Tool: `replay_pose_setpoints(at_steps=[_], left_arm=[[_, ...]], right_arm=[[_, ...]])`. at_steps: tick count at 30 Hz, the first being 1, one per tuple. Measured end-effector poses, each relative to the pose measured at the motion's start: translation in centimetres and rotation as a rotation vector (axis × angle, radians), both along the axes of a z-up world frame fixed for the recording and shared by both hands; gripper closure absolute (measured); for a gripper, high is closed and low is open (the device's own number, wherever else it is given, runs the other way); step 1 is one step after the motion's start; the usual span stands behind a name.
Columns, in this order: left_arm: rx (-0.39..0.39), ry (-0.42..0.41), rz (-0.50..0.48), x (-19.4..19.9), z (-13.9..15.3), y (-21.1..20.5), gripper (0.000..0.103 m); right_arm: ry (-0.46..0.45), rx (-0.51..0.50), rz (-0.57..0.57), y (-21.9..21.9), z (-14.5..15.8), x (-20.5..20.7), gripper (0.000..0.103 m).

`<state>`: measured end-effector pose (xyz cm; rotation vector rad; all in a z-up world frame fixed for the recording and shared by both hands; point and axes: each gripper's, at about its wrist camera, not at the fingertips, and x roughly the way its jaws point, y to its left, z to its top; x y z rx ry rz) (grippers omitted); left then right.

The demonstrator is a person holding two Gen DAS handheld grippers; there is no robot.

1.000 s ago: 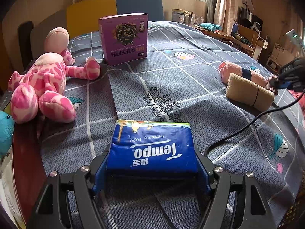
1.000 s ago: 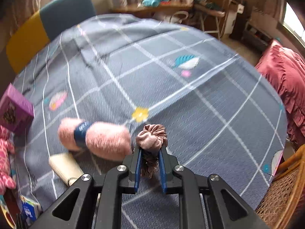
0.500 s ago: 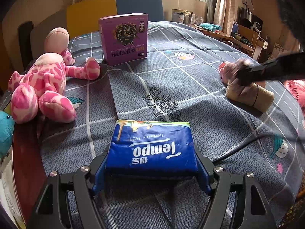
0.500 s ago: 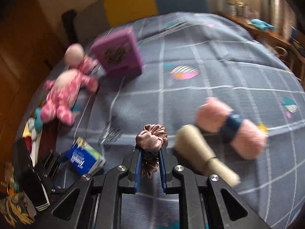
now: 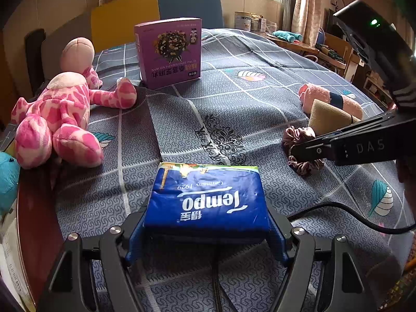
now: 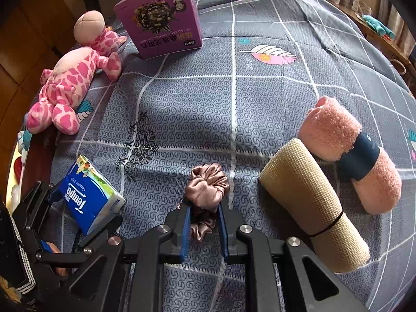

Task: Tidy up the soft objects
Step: 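Carry the blue tissue pack into the gold tray and open the left gripper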

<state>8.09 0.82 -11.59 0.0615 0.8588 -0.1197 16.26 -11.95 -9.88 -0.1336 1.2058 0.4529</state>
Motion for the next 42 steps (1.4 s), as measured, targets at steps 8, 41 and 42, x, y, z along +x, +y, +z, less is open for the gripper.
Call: replay_pose_setpoints(at_steps=[8,41,42], left_arm=[[-0.004,0.016,0.001,0.1,0.6,0.1,0.03],[-0.044,-0.176,0.321,-9.6,11.9,11.4,0.029],[-0.045,-0.174,0.328,-9.7,11.9,11.7,0.029]], right_arm=[[-0.043,-0.035,0.034,0.6,0.0,-0.4,0.086],[-0.18,-0.159,0.129,1.7,0.3,-2.6,0.084],[-0.181,-0.16,0.13,1.7,0.3,-2.6,0.084]])
